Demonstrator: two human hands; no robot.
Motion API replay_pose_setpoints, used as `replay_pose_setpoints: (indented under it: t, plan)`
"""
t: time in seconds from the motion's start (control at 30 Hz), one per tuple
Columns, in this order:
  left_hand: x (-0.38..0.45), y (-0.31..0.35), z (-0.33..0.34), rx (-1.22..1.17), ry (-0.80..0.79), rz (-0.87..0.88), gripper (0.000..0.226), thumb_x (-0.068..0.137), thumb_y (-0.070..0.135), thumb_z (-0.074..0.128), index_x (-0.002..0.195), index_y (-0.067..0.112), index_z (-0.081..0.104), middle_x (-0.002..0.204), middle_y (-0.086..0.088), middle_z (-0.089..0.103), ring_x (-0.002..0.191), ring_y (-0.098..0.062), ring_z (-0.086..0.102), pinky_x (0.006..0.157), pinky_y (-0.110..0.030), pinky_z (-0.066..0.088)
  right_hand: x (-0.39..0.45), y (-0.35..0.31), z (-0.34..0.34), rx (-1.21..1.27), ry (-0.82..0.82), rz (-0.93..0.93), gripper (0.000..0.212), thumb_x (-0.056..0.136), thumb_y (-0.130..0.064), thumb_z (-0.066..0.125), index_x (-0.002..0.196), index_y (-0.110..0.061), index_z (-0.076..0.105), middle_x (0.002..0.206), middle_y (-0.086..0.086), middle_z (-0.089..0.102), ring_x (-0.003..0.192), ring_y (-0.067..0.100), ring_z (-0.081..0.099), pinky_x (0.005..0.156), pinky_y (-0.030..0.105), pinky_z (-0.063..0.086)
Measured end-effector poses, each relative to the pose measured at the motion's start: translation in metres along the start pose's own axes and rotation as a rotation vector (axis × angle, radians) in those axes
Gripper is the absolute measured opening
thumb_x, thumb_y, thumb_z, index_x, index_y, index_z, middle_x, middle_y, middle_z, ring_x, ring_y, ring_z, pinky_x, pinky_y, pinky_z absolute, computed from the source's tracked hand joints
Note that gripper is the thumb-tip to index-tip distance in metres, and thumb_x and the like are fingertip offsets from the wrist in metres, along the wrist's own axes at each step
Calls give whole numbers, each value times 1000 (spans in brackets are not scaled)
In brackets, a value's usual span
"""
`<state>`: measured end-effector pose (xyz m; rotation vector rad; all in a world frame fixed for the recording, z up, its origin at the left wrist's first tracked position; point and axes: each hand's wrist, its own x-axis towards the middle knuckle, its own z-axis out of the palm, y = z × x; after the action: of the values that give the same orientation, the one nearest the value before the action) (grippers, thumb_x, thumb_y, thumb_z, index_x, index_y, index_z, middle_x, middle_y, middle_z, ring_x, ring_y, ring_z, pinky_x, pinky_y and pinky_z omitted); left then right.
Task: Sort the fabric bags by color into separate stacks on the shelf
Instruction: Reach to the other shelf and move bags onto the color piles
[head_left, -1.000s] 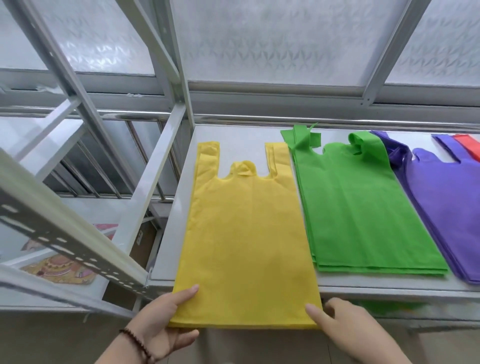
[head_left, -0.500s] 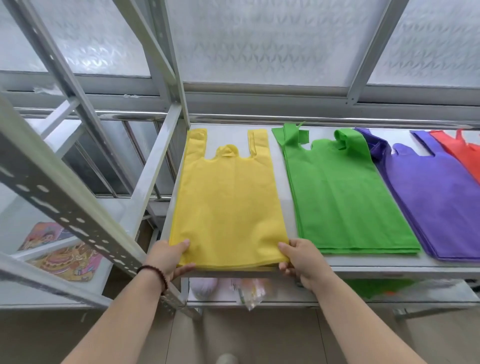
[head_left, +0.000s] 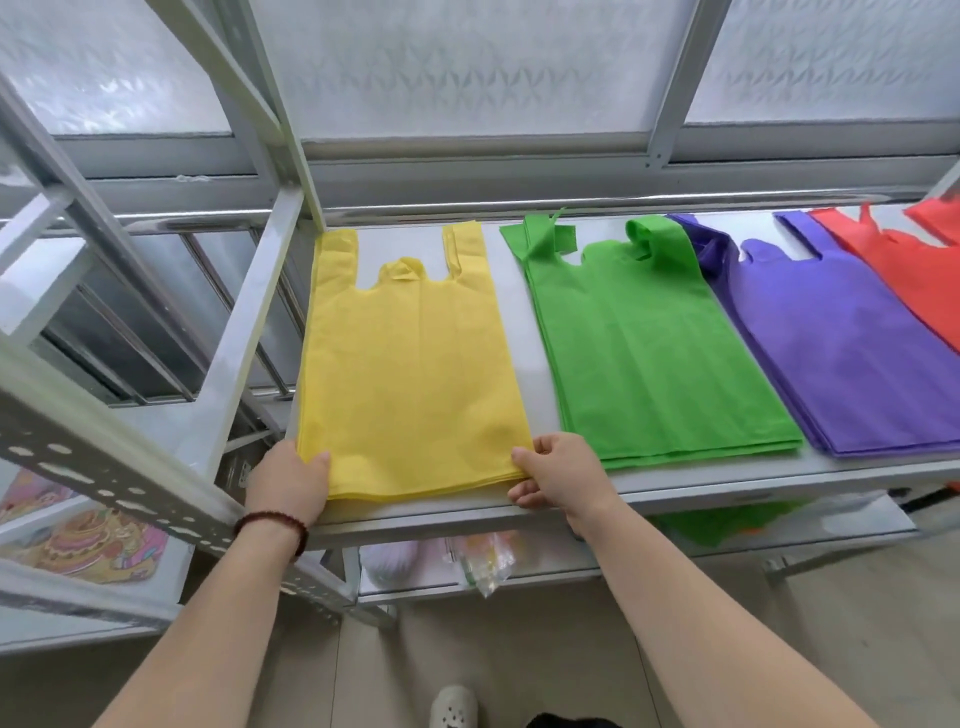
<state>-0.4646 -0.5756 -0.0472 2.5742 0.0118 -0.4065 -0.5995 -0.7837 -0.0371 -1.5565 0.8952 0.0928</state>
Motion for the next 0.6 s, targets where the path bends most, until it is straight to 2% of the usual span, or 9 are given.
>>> replay_pose_setpoints:
  t: [0.07,0.17,0.27,0.33,0.4,0.5,0.57,0.6]
  plan:
    - [-10,5,-7,91,60,-29,35,94,27,48,105,-5,55,101,-25,59,92,-35,52,74,-37,36,-6,-1,-10,-127,5,-67,12,94,-17,53,98,-6,54,72,11,63,48,13,62,54,26,55]
    - [-39,15,-18,415,149,-102,62,90,49,46,119,-5,48,116,-29,52,106,-42,52,80,-47,45,-14,1,-50,-285,131,-190,21,94,-24,53,105,-6,56,80,9,65,56,15,63,57,27,56]
    - [-73,42,-13,485,195,-30,67,87,53,48,124,-2,47,122,-28,48,114,-43,48,88,-51,43,-12,13,-113,-467,346,-279,29,94,-23,53,112,-2,59,96,7,65,85,19,62,77,28,50]
    - [-89,71,5,312,99,99,58,88,46,52,127,2,50,126,-22,51,120,-37,46,96,-44,38,-4,24,-159,-516,485,-247,34,92,-21,55,118,-1,58,114,13,62,105,25,57,91,31,42]
    - [-102,108,34,-20,-72,152,48,90,38,54,128,8,50,128,-12,54,119,-28,49,96,-37,39,8,34,-198,-561,536,-169,41,89,-21,58,124,-1,55,125,19,55,117,31,51,98,33,38]
    - [-116,159,85,-336,-202,114,51,91,30,55,135,6,43,136,-12,50,122,-25,49,98,-34,39,21,43,-232,-608,455,-136,50,89,-24,59,132,-2,48,132,21,50,124,32,45,102,35,36]
    - [-119,186,110,-428,-194,25,59,92,28,54,141,3,33,144,-15,41,128,-27,43,103,-33,35,27,45,-241,-609,422,-149,52,89,-24,58,134,-2,45,133,20,50,125,32,45,102,35,36]
    - [-118,197,117,-469,-170,-27,61,92,26,54,142,0,30,143,-16,41,125,-27,45,100,-32,36,30,45,-244,-595,414,-142,52,89,-24,57,134,-1,44,134,19,51,125,32,46,101,35,37]
